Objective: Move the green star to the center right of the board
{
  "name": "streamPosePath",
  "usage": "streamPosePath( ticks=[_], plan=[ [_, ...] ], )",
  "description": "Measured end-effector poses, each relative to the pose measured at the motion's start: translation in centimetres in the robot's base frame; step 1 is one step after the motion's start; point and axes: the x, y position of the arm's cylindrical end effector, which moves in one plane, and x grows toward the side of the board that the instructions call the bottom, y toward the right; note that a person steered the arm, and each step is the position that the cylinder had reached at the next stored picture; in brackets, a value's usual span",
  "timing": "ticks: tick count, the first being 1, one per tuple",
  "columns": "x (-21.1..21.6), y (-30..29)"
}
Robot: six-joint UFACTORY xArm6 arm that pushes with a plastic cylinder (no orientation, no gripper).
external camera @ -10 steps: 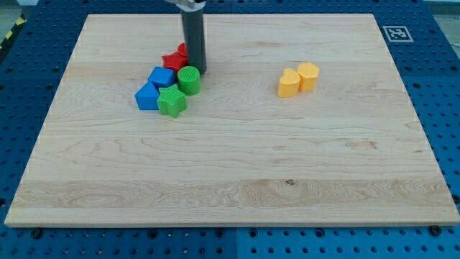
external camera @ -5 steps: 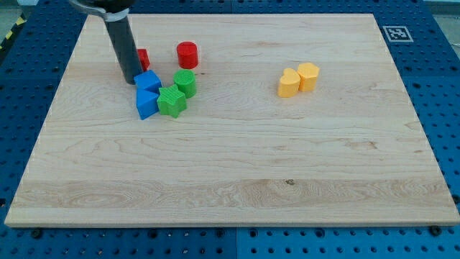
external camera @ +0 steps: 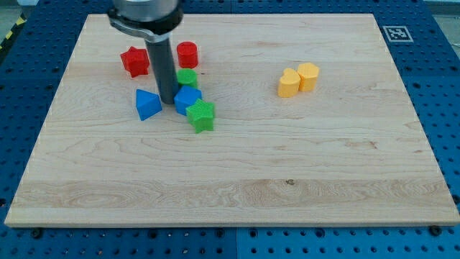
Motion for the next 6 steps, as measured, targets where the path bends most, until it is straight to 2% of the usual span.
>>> streamPosePath(
  ticks=[2,4,6],
  plan=[
    [2.5,5.7],
    [5.8,3.7],
    [8.6,4.2]
  ],
)
